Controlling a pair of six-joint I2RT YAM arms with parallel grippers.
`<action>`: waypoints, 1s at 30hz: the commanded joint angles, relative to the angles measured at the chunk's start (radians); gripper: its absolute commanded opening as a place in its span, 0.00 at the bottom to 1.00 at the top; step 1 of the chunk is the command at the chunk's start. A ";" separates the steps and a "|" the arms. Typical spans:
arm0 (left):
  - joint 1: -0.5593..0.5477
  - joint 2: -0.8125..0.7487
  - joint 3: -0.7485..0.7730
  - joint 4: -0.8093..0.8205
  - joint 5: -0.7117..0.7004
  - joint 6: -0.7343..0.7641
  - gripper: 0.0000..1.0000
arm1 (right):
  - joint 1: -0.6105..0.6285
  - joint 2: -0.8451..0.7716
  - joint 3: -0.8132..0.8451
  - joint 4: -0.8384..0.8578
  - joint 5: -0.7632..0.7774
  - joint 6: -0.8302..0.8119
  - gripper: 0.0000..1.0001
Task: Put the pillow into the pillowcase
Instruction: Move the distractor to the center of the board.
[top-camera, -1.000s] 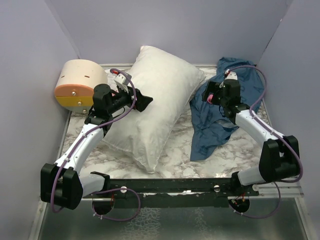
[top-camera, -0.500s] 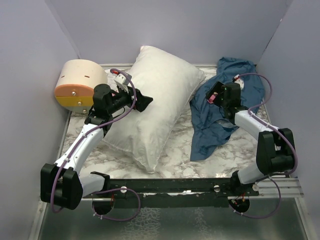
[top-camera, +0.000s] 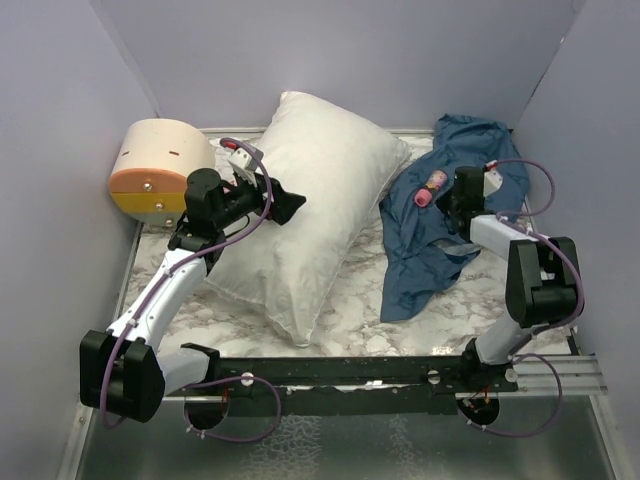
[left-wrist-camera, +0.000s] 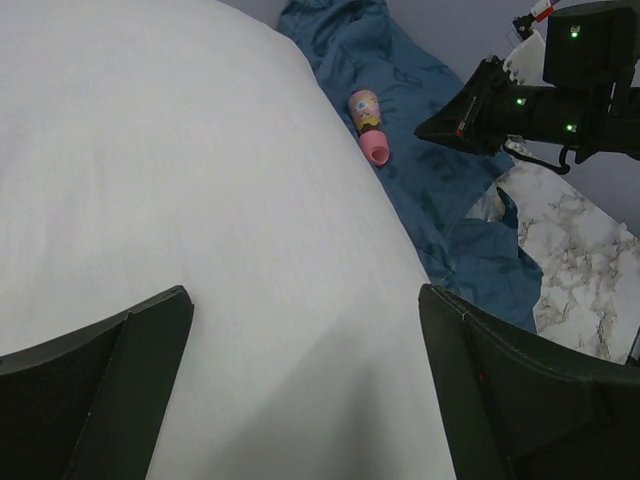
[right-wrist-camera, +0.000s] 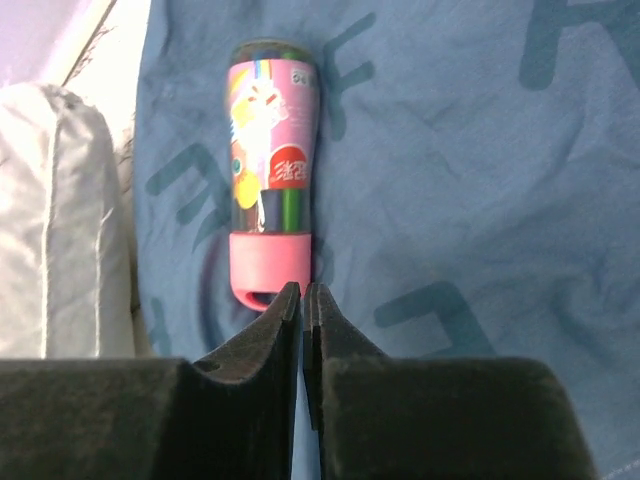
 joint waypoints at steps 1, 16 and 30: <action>-0.004 -0.029 -0.010 0.014 0.025 0.013 0.99 | -0.016 0.075 0.064 -0.014 0.063 0.017 0.06; -0.004 -0.044 -0.007 0.006 0.015 0.028 0.99 | -0.025 0.467 0.455 -0.026 -0.104 -0.015 0.01; -0.003 -0.051 -0.007 -0.013 -0.012 0.060 0.99 | -0.050 0.496 0.604 0.324 -0.332 0.004 0.16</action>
